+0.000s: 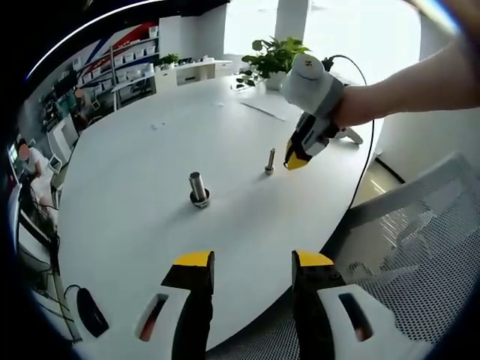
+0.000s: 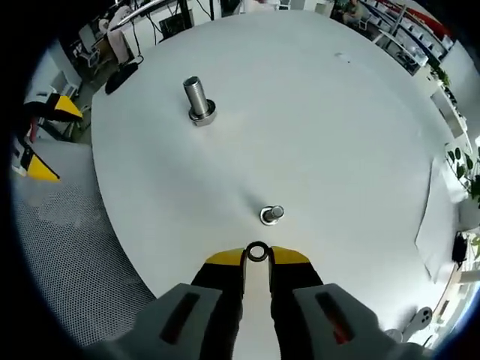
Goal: Place the washer onto the threaded stud by aligning its center hole with the stud, sliding it down to the base, and recovering from edge contact or off-axis alignment until the washer reaches the visible bottom stop.
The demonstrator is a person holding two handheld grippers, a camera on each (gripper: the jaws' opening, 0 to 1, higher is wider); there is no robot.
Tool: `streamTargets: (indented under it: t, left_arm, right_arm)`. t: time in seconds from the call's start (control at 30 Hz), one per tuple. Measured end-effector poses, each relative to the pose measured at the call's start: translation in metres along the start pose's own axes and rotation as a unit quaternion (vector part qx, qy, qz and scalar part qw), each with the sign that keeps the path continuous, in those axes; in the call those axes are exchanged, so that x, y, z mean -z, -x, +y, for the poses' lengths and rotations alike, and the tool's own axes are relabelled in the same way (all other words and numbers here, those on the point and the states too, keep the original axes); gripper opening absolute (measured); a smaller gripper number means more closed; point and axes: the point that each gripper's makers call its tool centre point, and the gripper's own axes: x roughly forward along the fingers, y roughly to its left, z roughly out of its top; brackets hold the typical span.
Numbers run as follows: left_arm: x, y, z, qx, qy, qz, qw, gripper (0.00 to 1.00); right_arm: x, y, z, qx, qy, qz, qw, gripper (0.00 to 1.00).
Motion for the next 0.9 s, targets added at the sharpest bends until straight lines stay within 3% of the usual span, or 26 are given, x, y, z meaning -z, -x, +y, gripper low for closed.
streamTargets:
  t: [0.07, 0.13, 0.23, 0.9]
  left_arm:
    - [0.0, 0.0, 0.0, 0.001, -0.001, 0.0, 1.0, 0.4]
    - [-0.001, 0.0, -0.001, 0.002, -0.001, -0.001, 1.0, 0.4]
    - [-0.001, -0.001, -0.003, 0.004, -0.005, -0.001, 1.0, 0.4]
    - [0.0, -0.001, -0.002, 0.003, -0.005, 0.0, 1.0, 0.4]
  right_arm:
    - [-0.005, 0.005, 0.0, -0.002, -0.006, -0.006, 1.0, 0.14]
    - [-0.016, 0.013, 0.001, 0.011, 0.015, -0.024, 0.9995, 0.14]
    - [-0.019, 0.019, 0.004, 0.014, 0.033, -0.025, 0.9991, 0.14]
    - [-0.035, 0.01, -0.011, 0.028, 0.058, -0.031, 0.9975, 0.14]
